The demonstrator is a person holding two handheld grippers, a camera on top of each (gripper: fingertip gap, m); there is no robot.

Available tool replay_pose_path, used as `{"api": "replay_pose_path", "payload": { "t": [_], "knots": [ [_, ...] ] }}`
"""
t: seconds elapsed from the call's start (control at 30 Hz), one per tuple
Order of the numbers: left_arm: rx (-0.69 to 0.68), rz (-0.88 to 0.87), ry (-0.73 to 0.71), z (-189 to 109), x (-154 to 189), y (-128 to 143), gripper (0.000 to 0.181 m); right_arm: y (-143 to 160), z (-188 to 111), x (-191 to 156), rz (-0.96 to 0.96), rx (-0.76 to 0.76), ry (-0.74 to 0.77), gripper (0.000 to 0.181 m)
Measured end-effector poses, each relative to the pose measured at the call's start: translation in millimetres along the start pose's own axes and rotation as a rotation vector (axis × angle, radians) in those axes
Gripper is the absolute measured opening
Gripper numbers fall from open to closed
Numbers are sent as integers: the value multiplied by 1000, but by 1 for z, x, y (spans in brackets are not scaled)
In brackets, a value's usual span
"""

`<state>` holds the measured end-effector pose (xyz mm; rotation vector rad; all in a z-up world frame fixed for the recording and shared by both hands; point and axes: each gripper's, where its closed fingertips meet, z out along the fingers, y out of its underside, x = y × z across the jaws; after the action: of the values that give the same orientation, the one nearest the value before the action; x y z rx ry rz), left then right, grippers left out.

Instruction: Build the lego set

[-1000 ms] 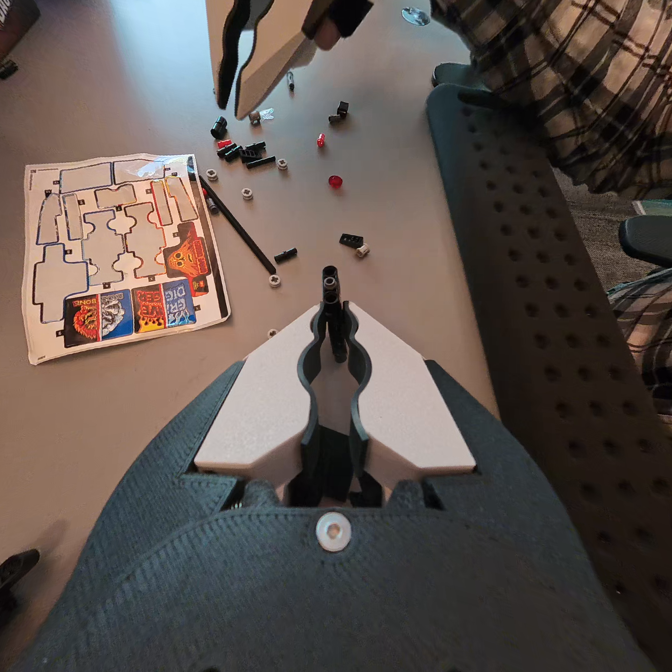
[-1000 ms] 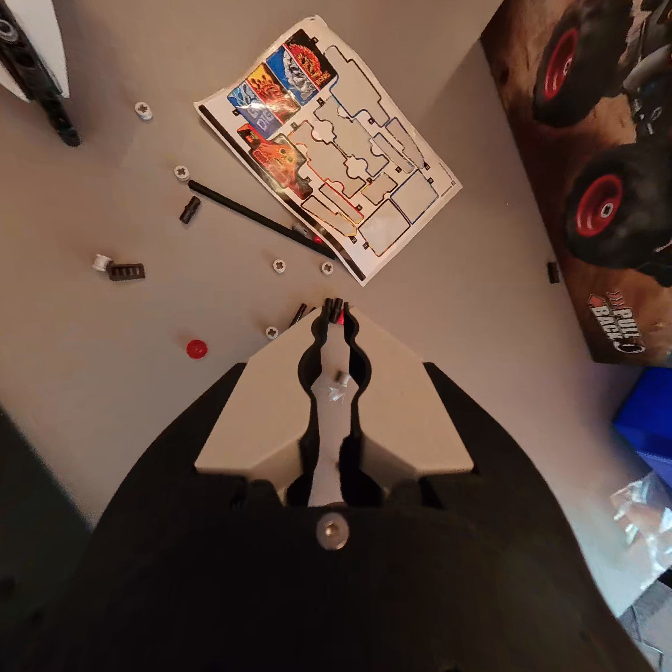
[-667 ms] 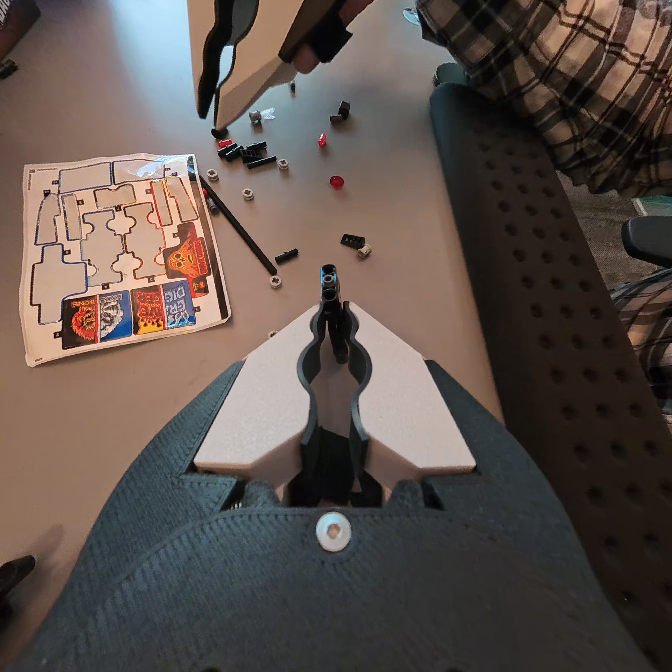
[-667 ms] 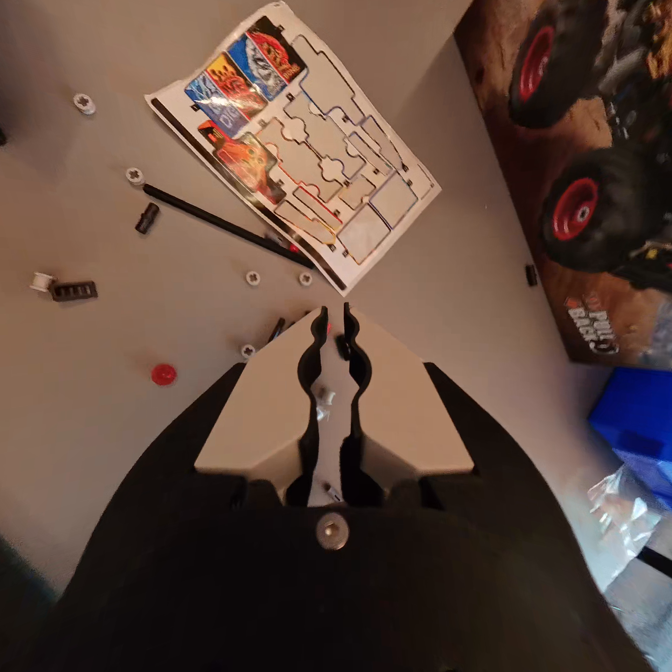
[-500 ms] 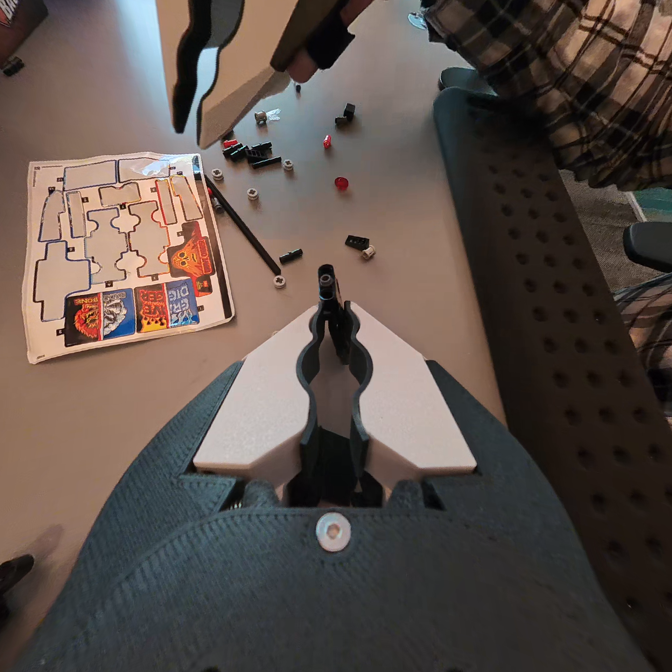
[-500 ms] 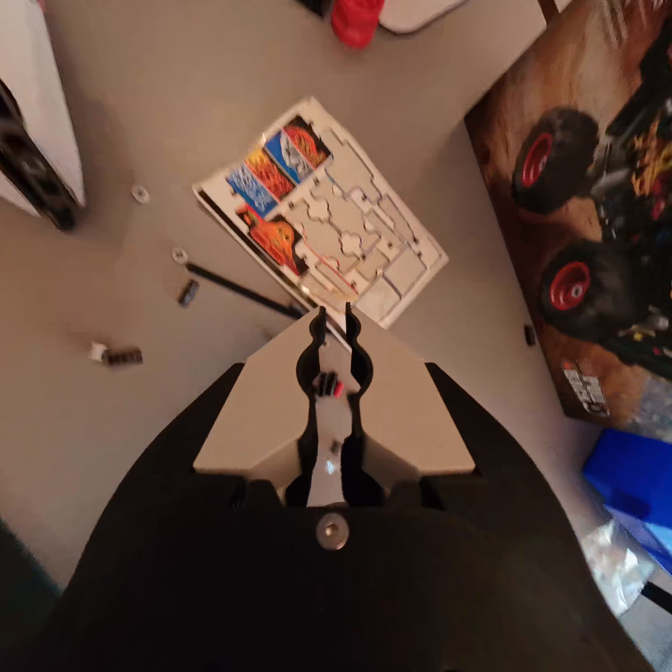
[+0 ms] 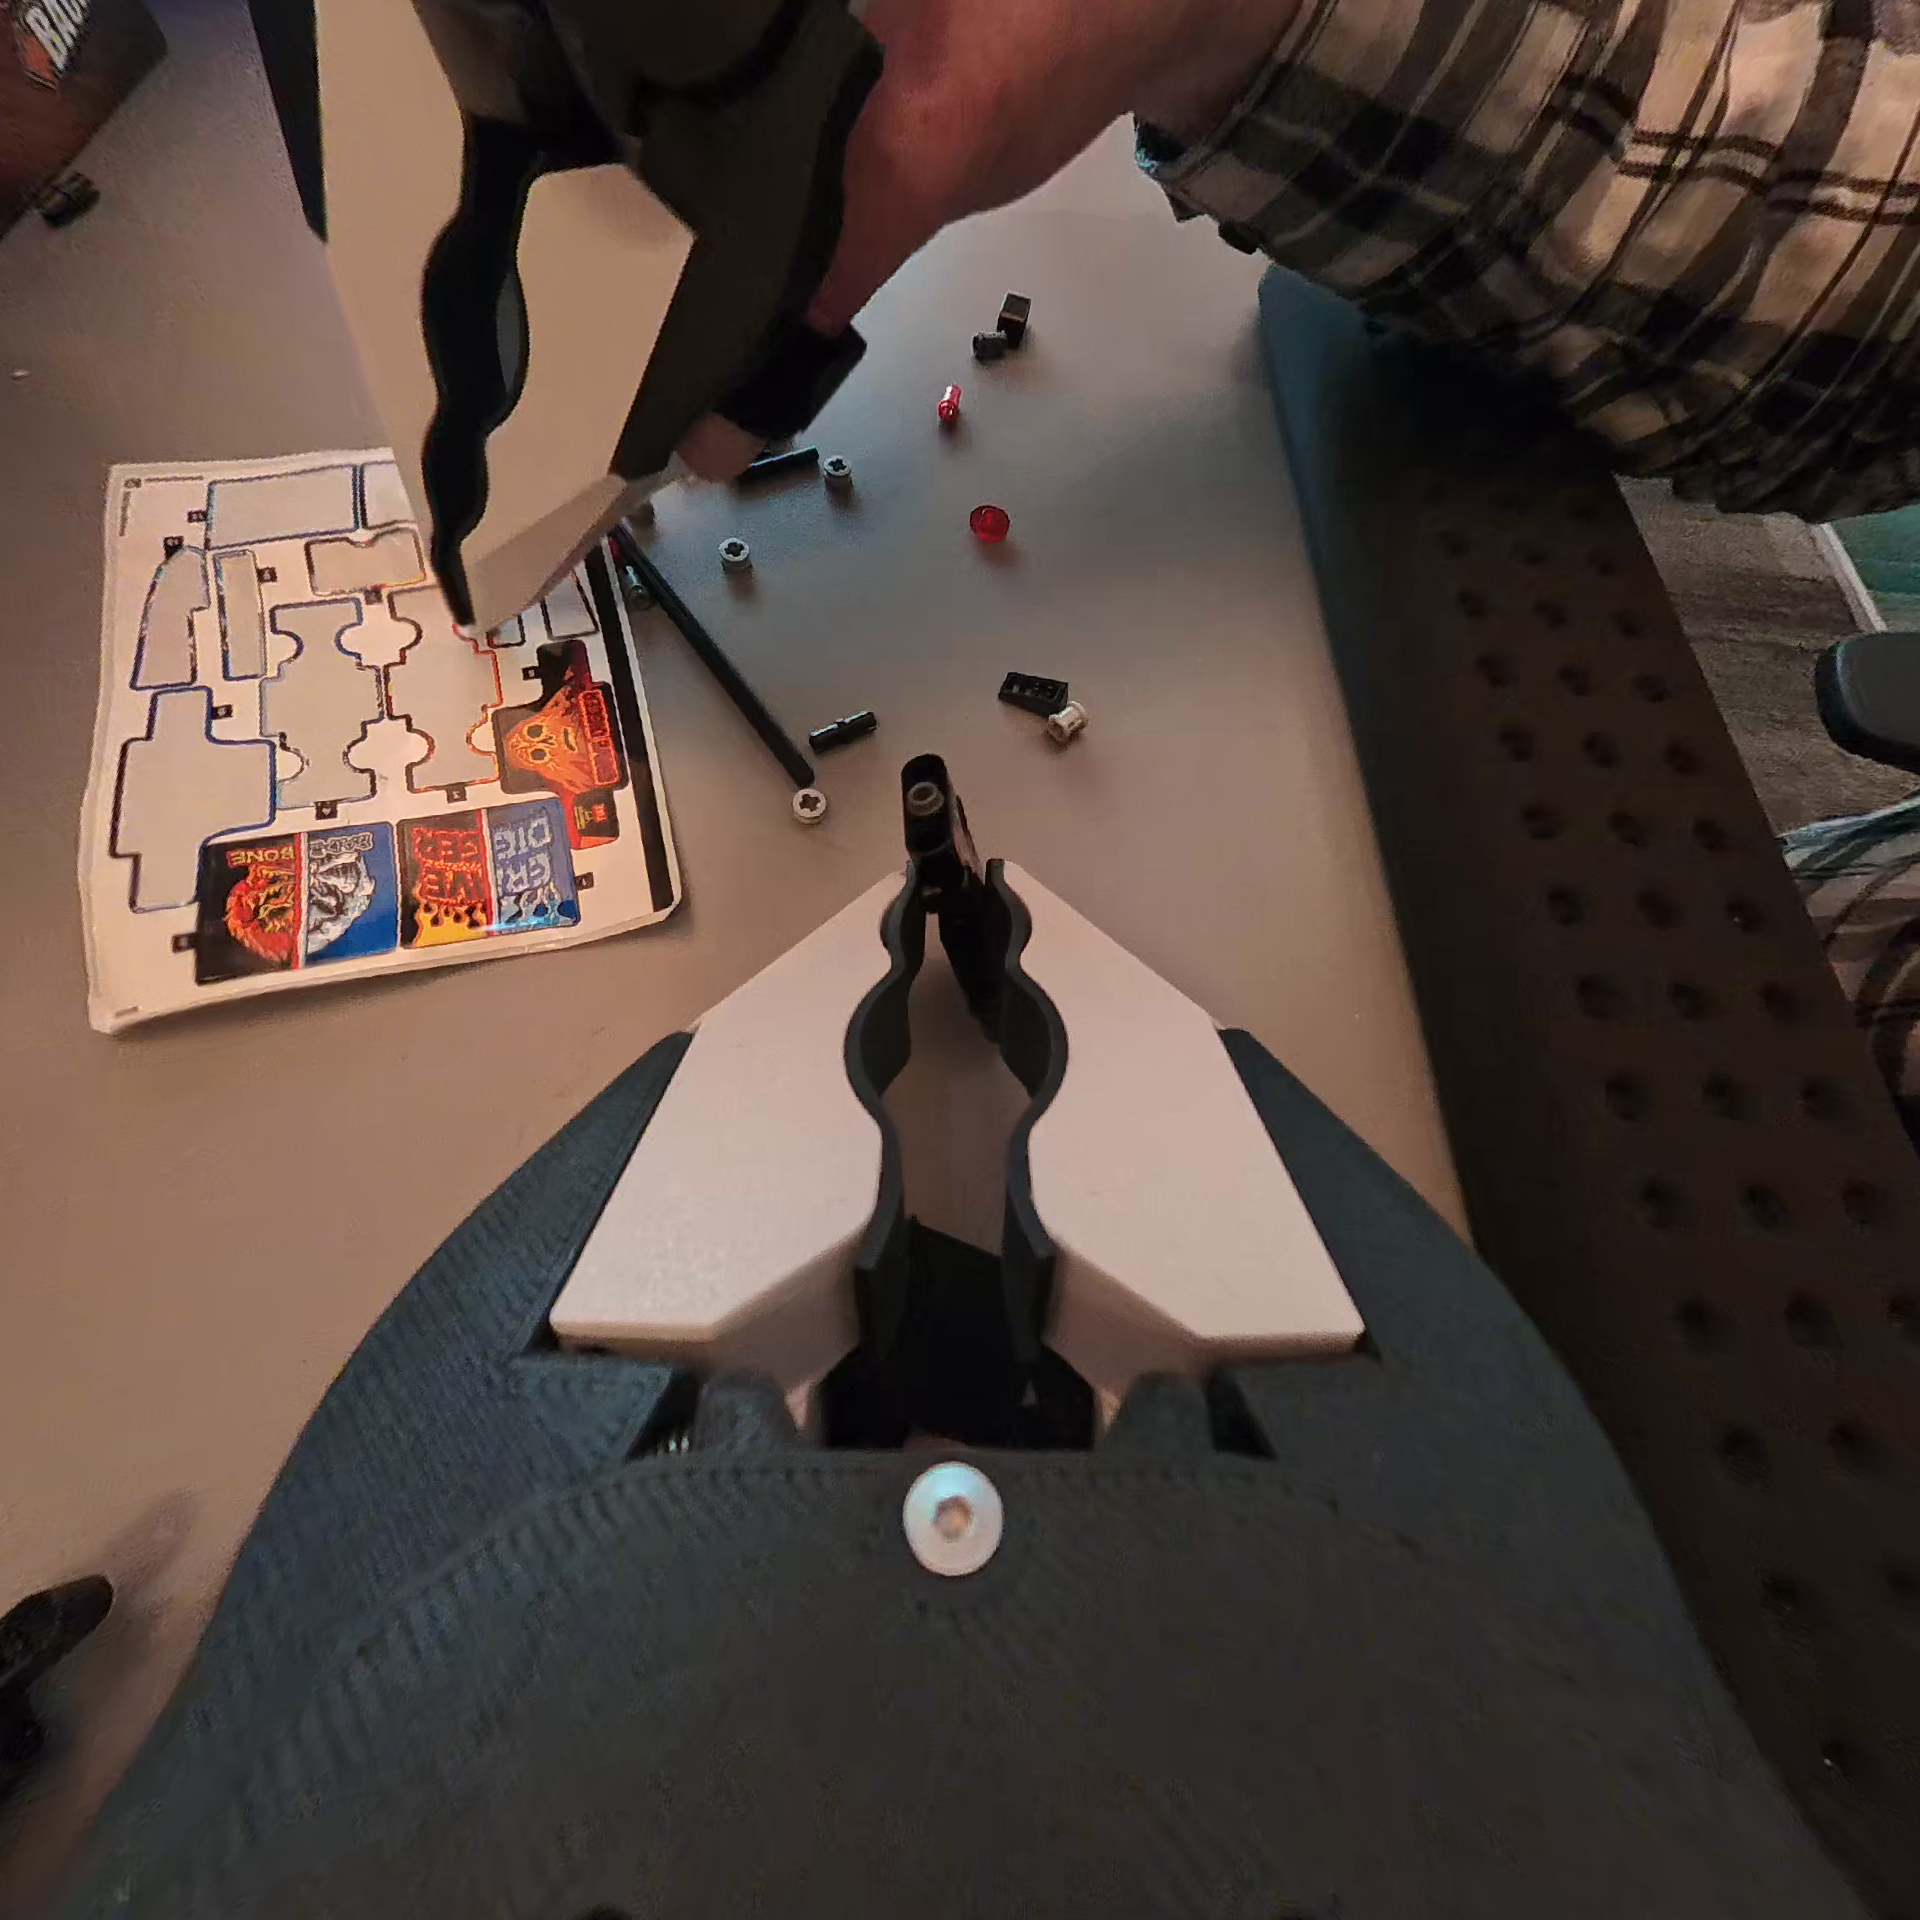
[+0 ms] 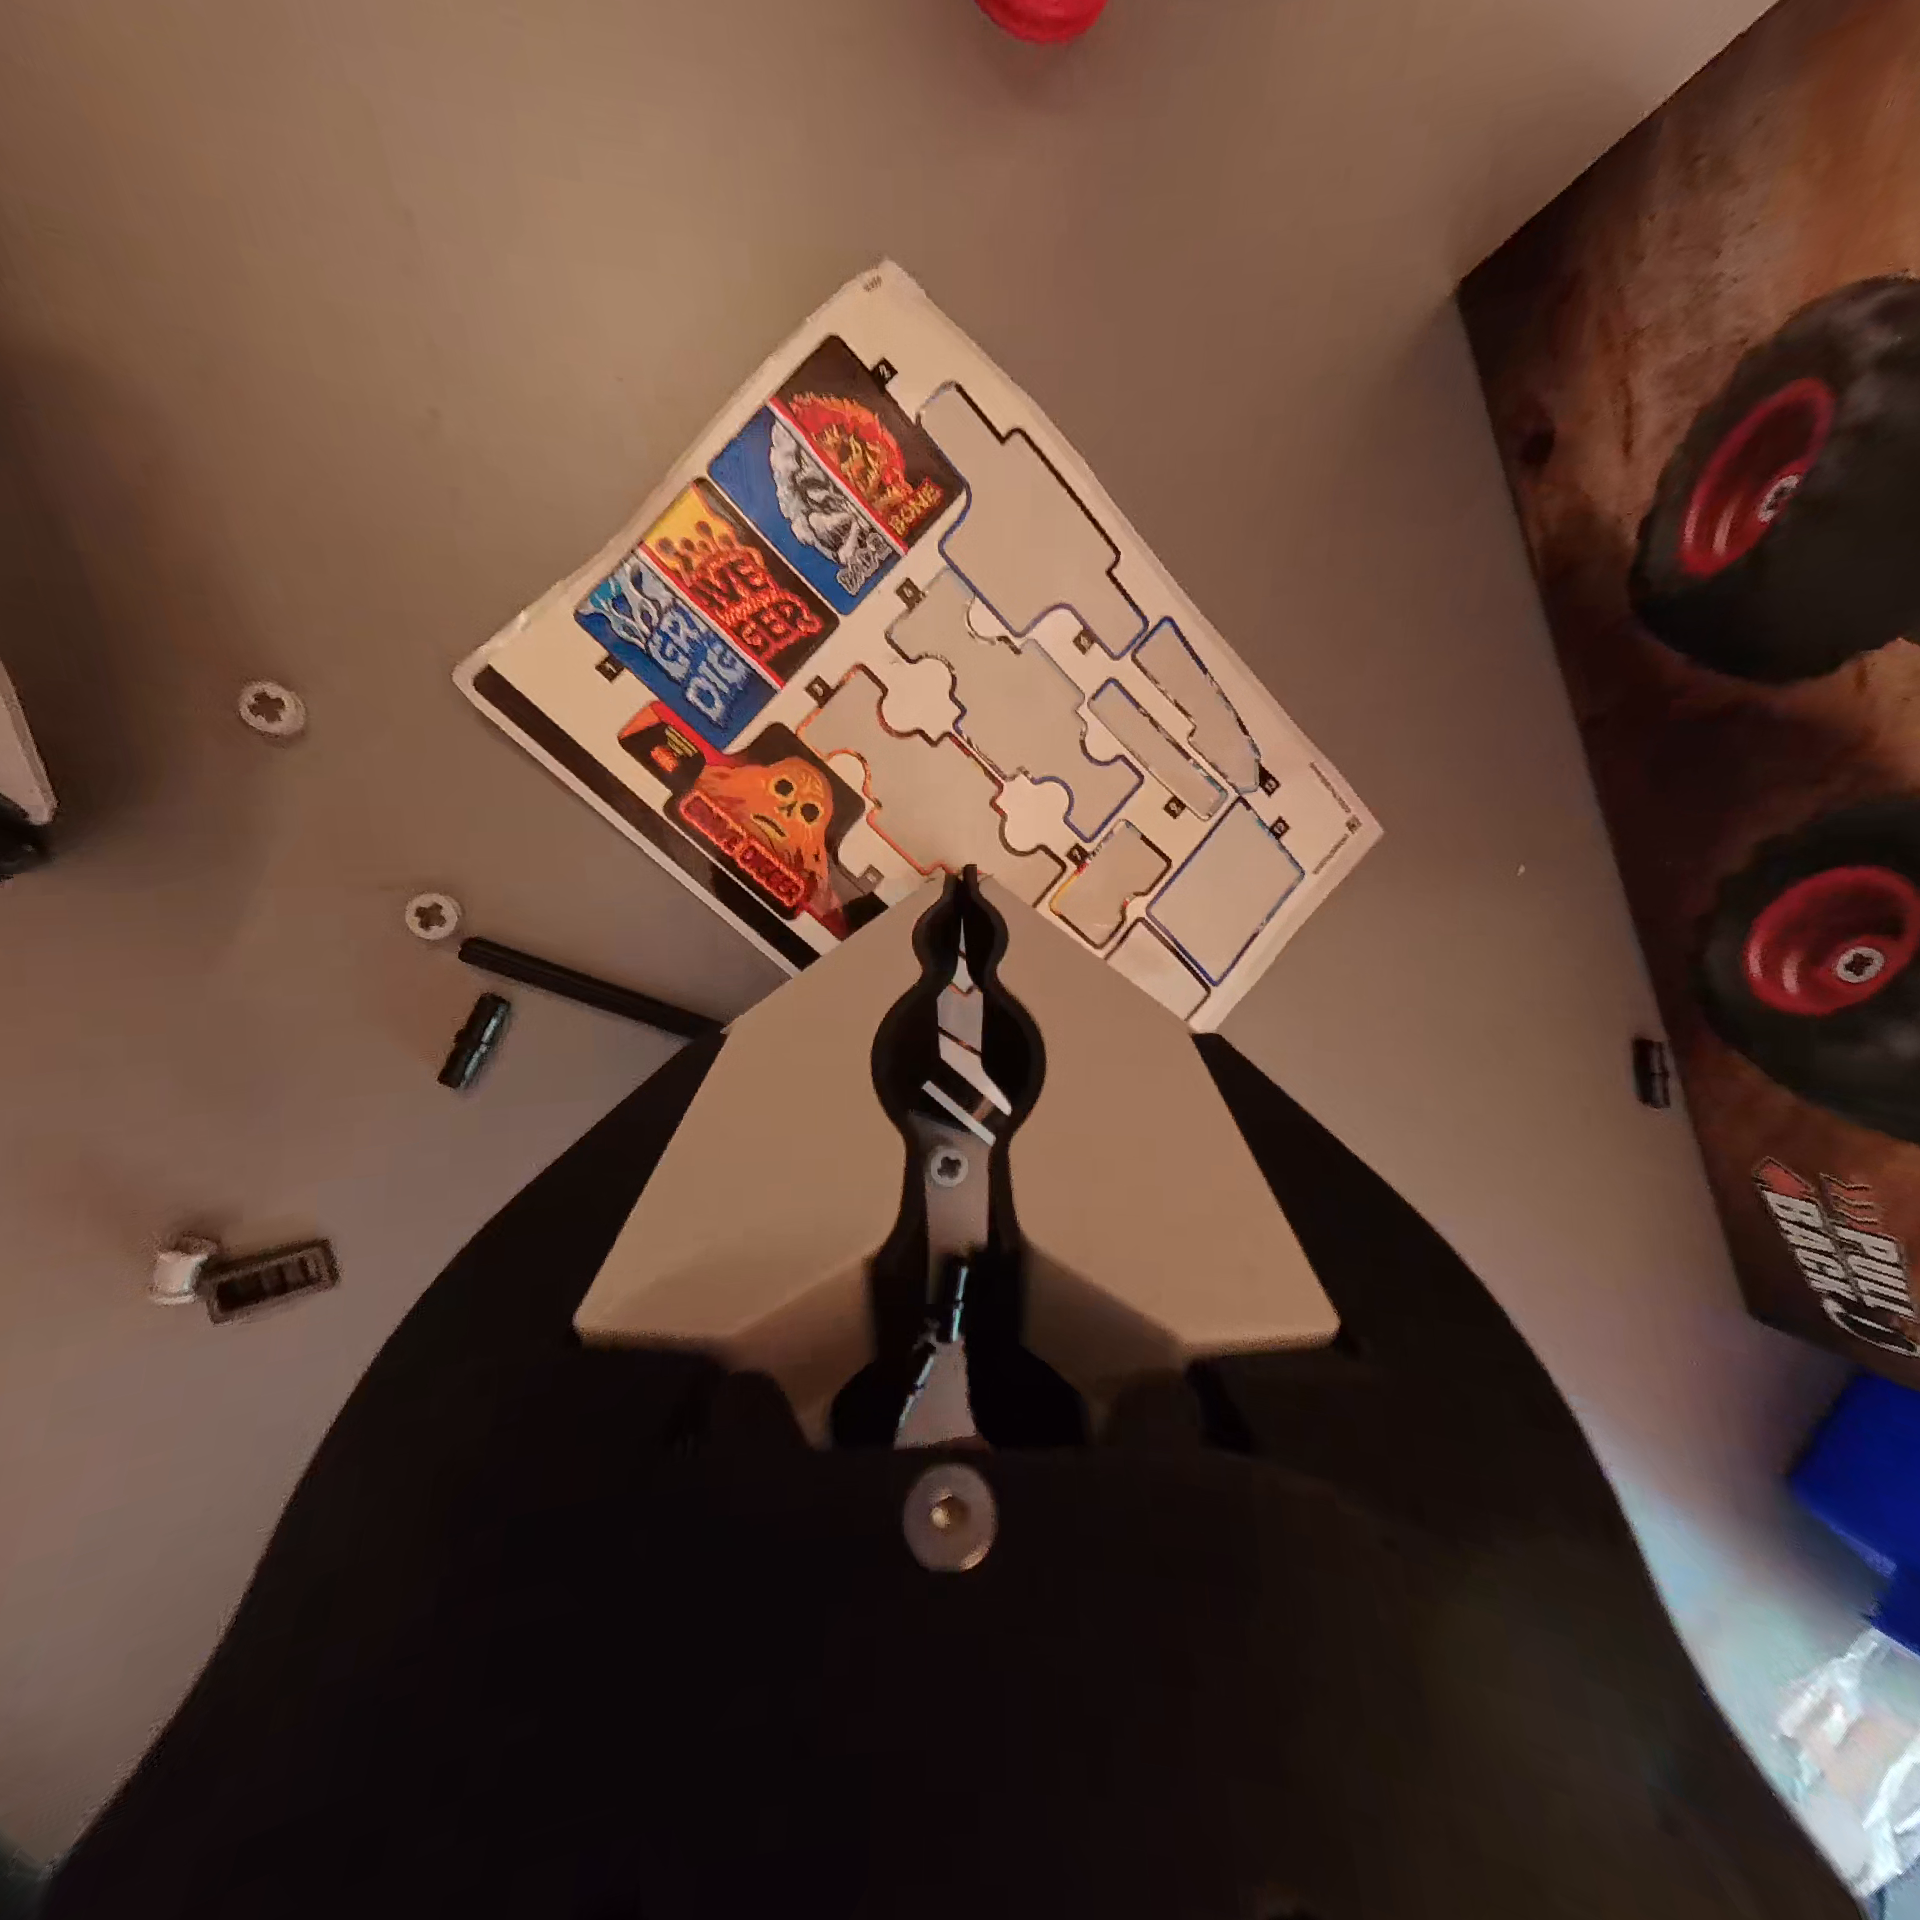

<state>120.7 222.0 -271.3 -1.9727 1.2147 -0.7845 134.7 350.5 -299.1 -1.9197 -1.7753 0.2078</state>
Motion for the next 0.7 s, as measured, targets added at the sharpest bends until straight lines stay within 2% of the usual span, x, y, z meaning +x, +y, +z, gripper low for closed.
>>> {"api": "replay_pose_path", "payload": {
  "t": [0.57, 0.7],
  "knots": [
    [0, -8, -14, 1, 0, 0, 11, -39, 16, -17, -90, 58, 10, 0],
    [-2, -6, -12, 1, 1, 0, 10, -46, 11, -19, -79, 128, -4, 3]
  ]
}}
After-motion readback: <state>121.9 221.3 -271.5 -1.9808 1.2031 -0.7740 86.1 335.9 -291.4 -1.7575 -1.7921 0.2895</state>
